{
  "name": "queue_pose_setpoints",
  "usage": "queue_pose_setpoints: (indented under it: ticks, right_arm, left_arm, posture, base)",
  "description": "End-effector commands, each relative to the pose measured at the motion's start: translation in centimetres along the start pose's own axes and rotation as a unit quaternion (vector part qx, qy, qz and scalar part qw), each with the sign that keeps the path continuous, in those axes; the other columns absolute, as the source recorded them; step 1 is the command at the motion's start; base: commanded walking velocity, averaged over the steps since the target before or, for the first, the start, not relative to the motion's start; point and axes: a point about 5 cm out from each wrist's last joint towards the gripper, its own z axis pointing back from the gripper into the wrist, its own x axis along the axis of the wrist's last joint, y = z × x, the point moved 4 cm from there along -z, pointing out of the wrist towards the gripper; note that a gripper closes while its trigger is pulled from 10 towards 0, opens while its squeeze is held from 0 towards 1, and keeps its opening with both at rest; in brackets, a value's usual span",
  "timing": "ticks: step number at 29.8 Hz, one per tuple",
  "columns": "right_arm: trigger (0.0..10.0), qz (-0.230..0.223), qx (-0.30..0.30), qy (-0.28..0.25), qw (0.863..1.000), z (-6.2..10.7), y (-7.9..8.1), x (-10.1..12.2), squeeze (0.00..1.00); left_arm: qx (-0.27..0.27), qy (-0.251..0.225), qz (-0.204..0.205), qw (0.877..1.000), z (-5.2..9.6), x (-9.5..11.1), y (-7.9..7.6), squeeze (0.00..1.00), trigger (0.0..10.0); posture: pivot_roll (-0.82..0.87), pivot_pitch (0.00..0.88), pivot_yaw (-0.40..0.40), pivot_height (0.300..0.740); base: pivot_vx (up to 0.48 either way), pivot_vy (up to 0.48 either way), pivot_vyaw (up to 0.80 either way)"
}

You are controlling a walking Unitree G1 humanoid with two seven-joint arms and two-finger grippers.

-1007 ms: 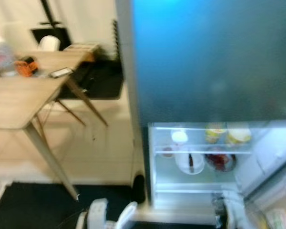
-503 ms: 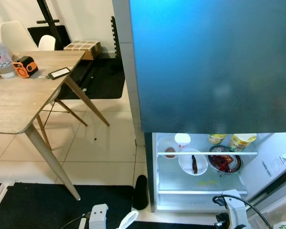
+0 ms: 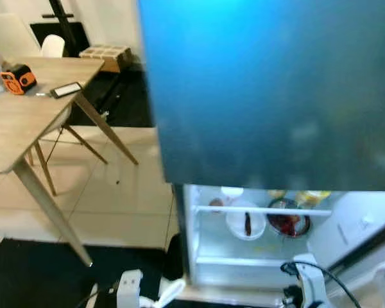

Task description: Restocking fridge

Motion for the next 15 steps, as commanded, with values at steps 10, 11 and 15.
queue_pose_setpoints:
  ticks: [10,11,15]
  right_arm:
    - [10.0,0.006,0.010,0.004,1.000,-0.1,0.5,-0.2,0.00]
    - [10.0,0.009,0.010,0.004,1.000,-0.1,0.5,-0.2,0.00]
    - [10.0,0.020,0.013,-0.004,1.000,-0.2,0.7,0.5,0.00]
  left_arm:
    - [-0.034,-0.012,-0.097,0.995,-0.4,1.8,-0.9,0.00,10.0]
    - [-0.039,-0.016,-0.108,0.993,-0.4,2.1,-1.1,0.00,10.0]
    - [-0.060,-0.038,-0.161,0.984,-0.8,3.9,-2.0,0.00,10.0]
  posture:
    - [-0.05,0.000,0.022,0.740]
    - [-0.05,0.000,0.022,0.740]
    - [-0.05,0.000,0.023,0.740]
  base:
    - [0.000,0.000,0.00]
    - [0.000,0.000,0.00]
    - [0.000,0.000,0.00]
